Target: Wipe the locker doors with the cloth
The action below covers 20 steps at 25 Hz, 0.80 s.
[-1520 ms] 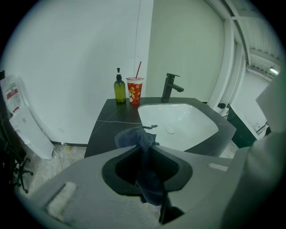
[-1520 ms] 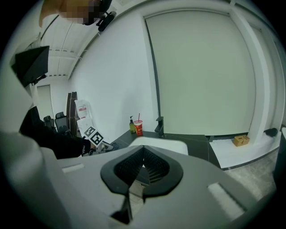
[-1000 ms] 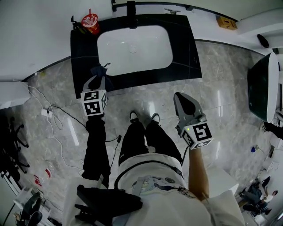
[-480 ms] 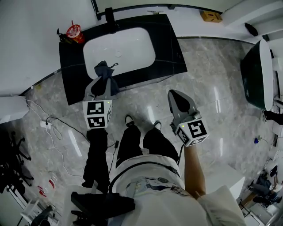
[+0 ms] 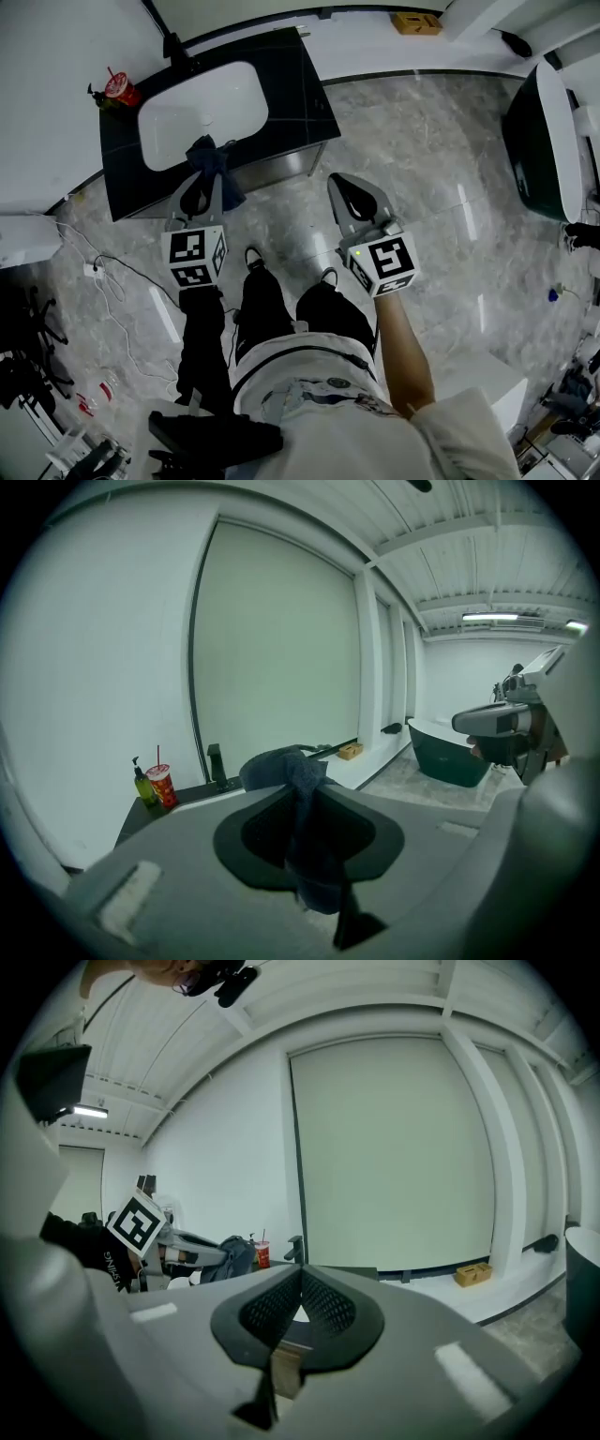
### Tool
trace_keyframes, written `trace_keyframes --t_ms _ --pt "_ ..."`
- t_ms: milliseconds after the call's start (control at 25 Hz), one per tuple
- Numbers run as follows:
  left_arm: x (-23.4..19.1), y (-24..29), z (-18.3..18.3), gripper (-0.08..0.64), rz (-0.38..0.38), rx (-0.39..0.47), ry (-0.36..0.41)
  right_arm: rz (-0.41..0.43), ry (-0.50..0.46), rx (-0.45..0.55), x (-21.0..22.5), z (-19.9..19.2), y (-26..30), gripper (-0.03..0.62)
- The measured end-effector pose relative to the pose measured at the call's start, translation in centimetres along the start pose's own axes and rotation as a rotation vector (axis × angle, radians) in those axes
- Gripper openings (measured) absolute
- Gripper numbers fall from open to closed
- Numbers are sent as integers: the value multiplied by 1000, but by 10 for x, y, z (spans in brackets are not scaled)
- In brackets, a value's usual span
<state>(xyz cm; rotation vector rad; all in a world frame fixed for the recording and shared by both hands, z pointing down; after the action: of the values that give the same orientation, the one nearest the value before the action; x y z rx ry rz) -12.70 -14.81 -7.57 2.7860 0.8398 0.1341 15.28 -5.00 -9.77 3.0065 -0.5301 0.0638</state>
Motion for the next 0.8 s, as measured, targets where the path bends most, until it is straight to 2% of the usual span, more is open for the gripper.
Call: trace_keyframes --t_ms 160,320,440,640,800 --pt "57 -9 15 66 12 23 49 28 11 41 33 7 -41 5" --pt "103 -8 23 67 -38 43 140 31 12 66 61 5 -73 5" --pt "119 -4 22 67 -84 49 212 11 16 74 68 -6 -87 5" --pt "125 6 -4 67 -175 47 332 -9 1 77 62 -40 -95 5" --pt "125 28 -46 67 -262 53 454 -20 -13 83 66 -93 -85 5"
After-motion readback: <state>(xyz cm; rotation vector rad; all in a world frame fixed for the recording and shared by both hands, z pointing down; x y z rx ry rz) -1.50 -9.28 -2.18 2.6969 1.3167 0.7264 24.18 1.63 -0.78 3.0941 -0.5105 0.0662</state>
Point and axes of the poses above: the fingertips, and each gripper's own axes: y forward along the fingers, x to its right, z out of its top, the point moved 10 cm from there along -y, backward along the fingers, and after that the axes turned 11 degrees about x, right-handed, at the moved point
